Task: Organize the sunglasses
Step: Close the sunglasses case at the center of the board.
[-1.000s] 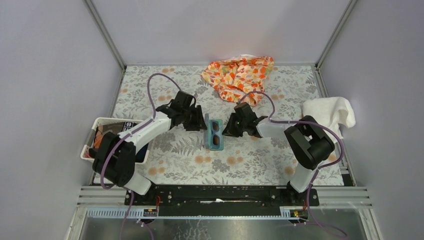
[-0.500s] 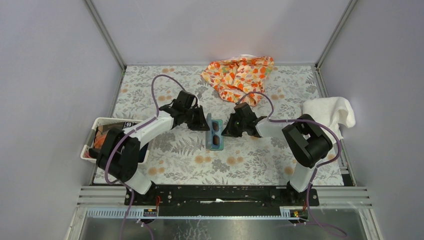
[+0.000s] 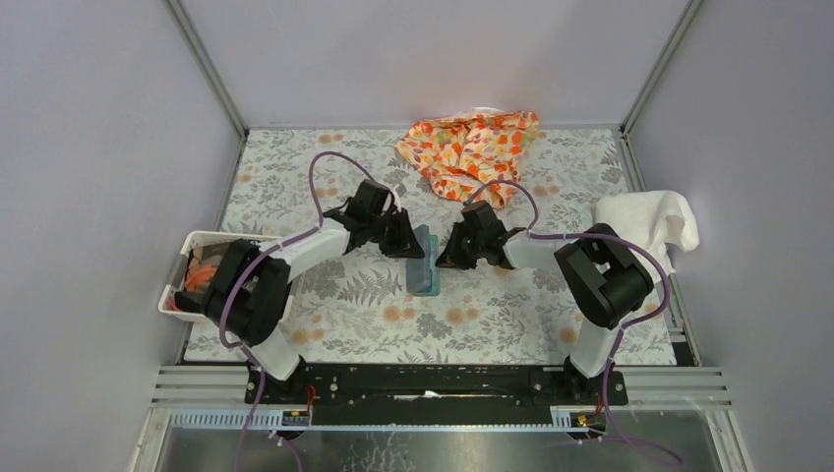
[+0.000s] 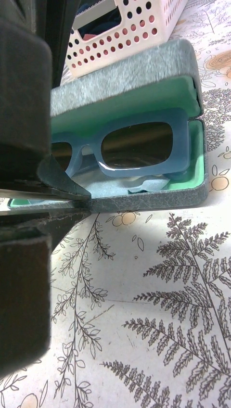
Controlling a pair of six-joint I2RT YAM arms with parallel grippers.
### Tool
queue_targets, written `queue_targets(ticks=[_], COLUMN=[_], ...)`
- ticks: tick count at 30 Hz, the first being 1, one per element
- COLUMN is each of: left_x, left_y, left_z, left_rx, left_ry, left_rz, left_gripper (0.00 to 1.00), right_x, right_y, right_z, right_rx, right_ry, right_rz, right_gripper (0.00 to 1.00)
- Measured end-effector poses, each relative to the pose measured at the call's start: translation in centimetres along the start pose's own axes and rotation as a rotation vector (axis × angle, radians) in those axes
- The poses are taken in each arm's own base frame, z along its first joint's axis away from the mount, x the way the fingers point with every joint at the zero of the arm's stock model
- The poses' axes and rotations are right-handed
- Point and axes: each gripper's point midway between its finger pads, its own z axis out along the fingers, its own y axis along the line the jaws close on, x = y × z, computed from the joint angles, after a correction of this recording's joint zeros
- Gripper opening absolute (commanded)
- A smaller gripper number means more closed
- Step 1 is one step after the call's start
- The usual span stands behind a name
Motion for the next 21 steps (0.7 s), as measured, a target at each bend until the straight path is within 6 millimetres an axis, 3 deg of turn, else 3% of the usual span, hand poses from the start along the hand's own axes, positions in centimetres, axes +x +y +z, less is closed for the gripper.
queue_targets(ticks=[3,8,21], left_x=[0.2,1.7,1.8], left_y=[0.2,2.4,2.5], left_z=[0.5,1.5,0.8], left_rx=[-0.002,-0.063,-0.096], left_ry=[0.007,0.050,0.042], left_rz=[0.003,-0.032,-0.028], left_gripper=[0.18,0.19,0.24], right_x=[0.0,0.0,0.0], right_y=[0.0,0.1,0.1], right_z=[0.0,0.1,-0.1], right_rx=[0.000,-0.005,0.000], right_ry=[0.000,0.000,-0.002], right_rz=[0.000,0.002,0.000], right_gripper=[0.02,0.02,0.07])
